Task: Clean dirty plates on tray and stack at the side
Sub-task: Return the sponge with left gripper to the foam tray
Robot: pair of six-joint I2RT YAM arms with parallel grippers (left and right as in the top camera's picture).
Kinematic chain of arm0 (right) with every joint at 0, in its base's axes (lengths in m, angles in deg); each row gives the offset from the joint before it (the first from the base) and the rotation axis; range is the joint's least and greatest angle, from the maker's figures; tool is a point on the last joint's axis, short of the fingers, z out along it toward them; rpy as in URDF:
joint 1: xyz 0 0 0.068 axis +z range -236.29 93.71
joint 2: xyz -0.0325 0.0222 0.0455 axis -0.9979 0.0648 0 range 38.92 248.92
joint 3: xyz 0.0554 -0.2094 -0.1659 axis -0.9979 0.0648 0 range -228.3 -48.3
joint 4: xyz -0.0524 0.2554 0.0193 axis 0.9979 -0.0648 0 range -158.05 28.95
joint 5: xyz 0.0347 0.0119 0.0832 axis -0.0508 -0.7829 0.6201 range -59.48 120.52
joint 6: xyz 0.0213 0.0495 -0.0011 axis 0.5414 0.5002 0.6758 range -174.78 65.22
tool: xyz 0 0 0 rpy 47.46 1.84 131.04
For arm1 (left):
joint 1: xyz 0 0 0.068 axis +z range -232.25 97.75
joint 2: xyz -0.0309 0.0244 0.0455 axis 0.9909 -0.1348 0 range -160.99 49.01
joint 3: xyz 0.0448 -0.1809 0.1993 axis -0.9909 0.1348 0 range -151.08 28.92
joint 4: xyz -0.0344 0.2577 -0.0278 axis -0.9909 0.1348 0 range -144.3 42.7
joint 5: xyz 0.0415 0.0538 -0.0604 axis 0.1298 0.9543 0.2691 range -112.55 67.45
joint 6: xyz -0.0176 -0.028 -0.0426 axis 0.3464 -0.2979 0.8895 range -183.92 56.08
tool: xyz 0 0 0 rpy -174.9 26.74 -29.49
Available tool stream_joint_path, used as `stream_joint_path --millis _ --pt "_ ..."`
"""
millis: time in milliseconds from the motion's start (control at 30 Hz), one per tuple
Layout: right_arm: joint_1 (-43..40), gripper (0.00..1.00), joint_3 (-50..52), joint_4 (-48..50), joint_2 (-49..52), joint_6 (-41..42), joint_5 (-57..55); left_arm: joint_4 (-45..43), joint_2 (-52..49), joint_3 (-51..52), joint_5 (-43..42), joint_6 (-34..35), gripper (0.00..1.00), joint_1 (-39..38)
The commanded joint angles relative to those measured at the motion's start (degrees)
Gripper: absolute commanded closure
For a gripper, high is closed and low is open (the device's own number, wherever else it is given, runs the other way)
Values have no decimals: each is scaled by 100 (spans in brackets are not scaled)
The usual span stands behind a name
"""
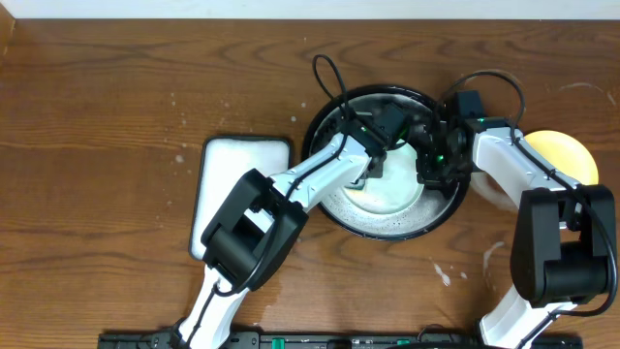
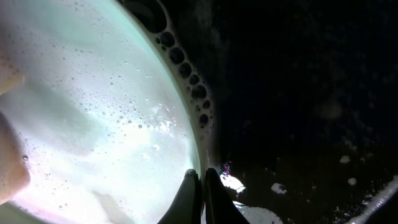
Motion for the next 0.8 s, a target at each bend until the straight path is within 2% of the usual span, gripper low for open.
stream_joint_path --millis 0,433,633,767 --pt "-57 99 33 -39 -74 -122 -540 472 -111 225 968 -162 93 448" --pt "-57 99 33 -37 -74 -122 -542 1158 1858 146 951 -315 92 450" --pt "-57 99 33 -22 -74 -175 -542 2243 2503 151 951 -313 92 658" --pt "-57 99 33 101 -74 -280 -531 2879 2680 243 955 -387 92 1117"
